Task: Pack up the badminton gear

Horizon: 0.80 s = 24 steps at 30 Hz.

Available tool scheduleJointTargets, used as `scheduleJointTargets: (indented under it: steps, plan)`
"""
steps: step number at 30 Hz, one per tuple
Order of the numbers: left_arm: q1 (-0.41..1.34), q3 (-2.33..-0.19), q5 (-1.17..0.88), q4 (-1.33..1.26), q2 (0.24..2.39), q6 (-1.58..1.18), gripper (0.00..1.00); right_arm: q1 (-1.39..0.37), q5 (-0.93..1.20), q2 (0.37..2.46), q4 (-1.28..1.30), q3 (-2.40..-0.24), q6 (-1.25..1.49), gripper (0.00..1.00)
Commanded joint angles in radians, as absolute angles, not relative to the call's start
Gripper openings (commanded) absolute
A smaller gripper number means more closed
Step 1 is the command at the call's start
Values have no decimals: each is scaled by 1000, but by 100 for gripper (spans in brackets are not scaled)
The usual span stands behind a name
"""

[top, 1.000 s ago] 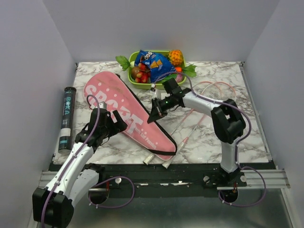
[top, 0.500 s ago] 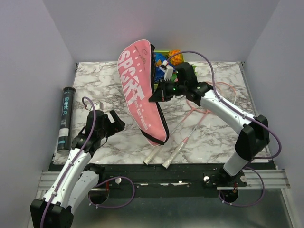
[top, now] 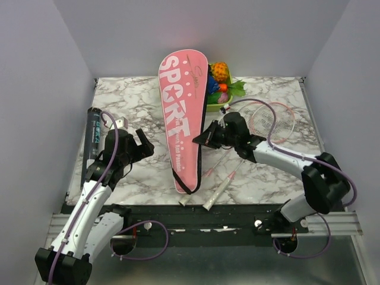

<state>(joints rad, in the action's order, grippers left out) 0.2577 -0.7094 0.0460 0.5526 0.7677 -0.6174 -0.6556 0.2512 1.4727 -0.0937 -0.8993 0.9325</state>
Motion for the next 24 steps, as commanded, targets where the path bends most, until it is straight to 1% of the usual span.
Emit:
scheduleJointTargets:
  steps: [1, 2, 3, 4, 6, 7, 10, 12, 14, 16, 19, 24]
  plan:
    - [262, -745, 77, 609, 779, -574, 99, -673, 207, 1607, -363, -940, 1123, 3]
    - [262, -752, 83, 614, 784, -568, 99, -678, 210, 1630, -377, -962, 1130, 11]
    - [262, -758, 86, 615, 788, -566, 99, -689, 218, 1676, -377, -991, 1135, 22]
    - [262, -770, 89, 618, 790, -565, 99, -692, 224, 1693, -373, -1040, 1144, 40]
    - [262, -784, 83, 618, 798, -558, 99, -699, 235, 1730, -339, -1083, 1149, 52]
    - [262, -802, 74, 620, 804, -551, 99, -699, 241, 1735, -321, -1100, 1149, 60]
    - [262, -875, 22, 650, 842, -480, 99, -699, 258, 1709, -227, -1124, 1108, 63]
    - [262, -925, 2, 682, 890, -453, 99, -699, 227, 1665, -184, -1105, 1063, 64]
    - [262, -977, -41, 706, 931, -410, 99, -698, 163, 1582, -95, -1091, 988, 71]
    - [265, -988, -78, 693, 949, -391, 99, -693, 126, 1531, -37, -1077, 907, 73]
    - [279, -980, -97, 658, 969, -391, 99, -670, 68, 1464, 128, -1066, 826, 73]
    - [362, -947, -78, 588, 1023, -437, 99, -624, 22, 1388, 222, -1034, 700, 73]
